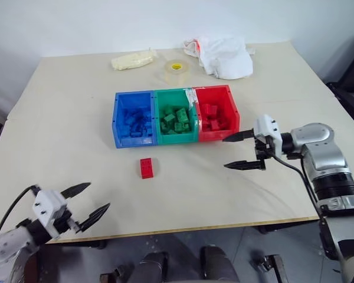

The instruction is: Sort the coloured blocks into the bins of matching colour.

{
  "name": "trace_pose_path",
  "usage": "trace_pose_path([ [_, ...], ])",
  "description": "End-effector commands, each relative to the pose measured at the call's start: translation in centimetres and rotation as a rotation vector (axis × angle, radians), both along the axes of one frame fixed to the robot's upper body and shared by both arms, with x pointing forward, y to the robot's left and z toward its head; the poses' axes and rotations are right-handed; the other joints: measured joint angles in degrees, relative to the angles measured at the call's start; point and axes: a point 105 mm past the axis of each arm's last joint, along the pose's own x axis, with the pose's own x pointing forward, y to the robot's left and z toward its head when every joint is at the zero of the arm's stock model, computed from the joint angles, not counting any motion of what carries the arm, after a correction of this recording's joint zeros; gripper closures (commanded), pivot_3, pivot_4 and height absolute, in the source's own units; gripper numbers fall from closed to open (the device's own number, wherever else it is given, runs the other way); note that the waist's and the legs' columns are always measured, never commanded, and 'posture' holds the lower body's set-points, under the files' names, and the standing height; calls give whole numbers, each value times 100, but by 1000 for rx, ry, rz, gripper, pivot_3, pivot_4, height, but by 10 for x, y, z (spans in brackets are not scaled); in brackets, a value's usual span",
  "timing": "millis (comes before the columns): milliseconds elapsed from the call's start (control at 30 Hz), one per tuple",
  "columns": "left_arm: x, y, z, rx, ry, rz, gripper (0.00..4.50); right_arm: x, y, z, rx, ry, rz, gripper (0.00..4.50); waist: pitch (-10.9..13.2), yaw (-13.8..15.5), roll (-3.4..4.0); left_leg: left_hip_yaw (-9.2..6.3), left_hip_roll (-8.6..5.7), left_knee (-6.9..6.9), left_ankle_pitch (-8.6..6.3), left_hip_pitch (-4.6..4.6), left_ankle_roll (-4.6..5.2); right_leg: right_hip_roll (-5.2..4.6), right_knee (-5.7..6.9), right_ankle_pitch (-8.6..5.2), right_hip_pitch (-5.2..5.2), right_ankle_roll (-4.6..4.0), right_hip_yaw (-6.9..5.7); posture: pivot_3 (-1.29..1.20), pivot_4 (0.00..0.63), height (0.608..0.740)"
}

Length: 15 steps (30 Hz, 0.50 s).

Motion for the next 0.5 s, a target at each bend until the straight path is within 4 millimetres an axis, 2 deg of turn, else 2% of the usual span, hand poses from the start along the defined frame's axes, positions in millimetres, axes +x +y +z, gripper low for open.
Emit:
trace_pose_path([
  [33,-10,4,16,21,-52,11,0,-4,-2,12,25,-25,24,45,0,63,0,6,2,0,-1,0,1,3,-3,0,0,0,5,0,150,740],
  [200,1,-9,22,9,-73,-13,0,-3,6,14,43,-35,35,45,0,194,0,14,6,5,-3,0,4,24,-36,3,14,-5,12,0,150,740],
  [333,22,-36,28,-6,-113,-62,0,-4,13,15,62,-47,36,45,1,240,0,17,5,8,-3,0,6,29,-36,6,15,-3,15,0,150,740],
  [433,50,-65,33,-19,-144,-79,0,-8,15,17,80,-70,17,45,0,257,1,16,5,5,-4,2,7,32,-30,13,13,5,14,0,150,740],
  [500,59,-75,32,-7,-141,-73,0,-10,15,17,87,-73,10,45,0,258,0,14,5,6,-5,-1,5,34,-26,13,9,5,10,0,150,740],
])
